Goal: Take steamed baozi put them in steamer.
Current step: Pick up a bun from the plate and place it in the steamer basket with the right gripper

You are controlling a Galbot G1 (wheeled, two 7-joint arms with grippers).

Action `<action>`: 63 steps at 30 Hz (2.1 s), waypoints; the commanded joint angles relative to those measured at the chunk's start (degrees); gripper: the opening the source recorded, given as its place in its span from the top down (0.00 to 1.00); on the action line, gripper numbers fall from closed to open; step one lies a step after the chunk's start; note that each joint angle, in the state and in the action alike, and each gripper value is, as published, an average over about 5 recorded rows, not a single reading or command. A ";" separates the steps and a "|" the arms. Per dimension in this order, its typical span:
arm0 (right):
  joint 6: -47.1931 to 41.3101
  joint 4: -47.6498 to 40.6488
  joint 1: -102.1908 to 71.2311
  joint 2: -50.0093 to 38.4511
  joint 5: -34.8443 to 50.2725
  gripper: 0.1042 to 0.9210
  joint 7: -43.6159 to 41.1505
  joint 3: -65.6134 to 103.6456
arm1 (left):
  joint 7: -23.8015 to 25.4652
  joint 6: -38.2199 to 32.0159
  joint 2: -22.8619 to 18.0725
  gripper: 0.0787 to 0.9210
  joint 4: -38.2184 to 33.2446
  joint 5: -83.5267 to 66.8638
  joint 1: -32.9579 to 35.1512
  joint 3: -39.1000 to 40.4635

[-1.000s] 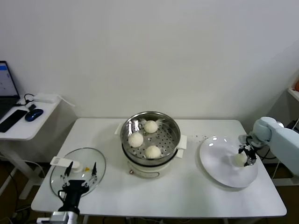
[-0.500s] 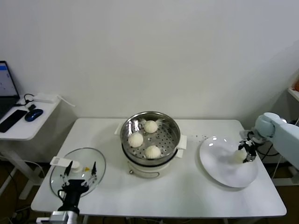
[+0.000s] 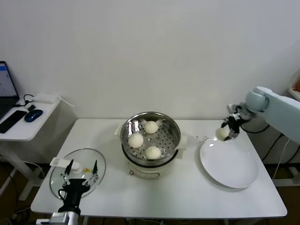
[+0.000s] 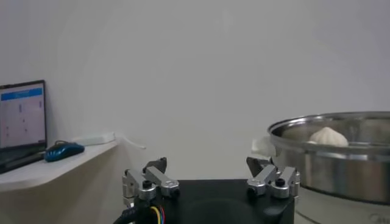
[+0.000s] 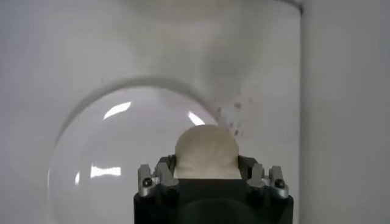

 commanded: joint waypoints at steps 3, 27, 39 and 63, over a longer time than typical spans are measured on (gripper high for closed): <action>-6.03 3.60 22.09 15.91 28.30 0.31 2.28 -22.32 | -0.11 0.45 -0.57 0.12 -1.41 2.29 -0.98 2.71; -9.53 2.73 14.14 28.09 32.98 0.31 7.57 -23.91 | -0.17 0.41 -0.70 0.12 -0.94 3.42 -1.71 3.86; -9.67 1.02 9.27 28.76 30.95 0.31 8.07 -22.58 | -0.13 0.24 -0.52 0.12 -0.03 2.56 -1.53 2.85; -9.37 -0.59 7.86 28.63 29.05 0.31 8.45 -21.75 | -0.09 0.57 -0.39 0.12 0.60 2.49 -2.23 3.36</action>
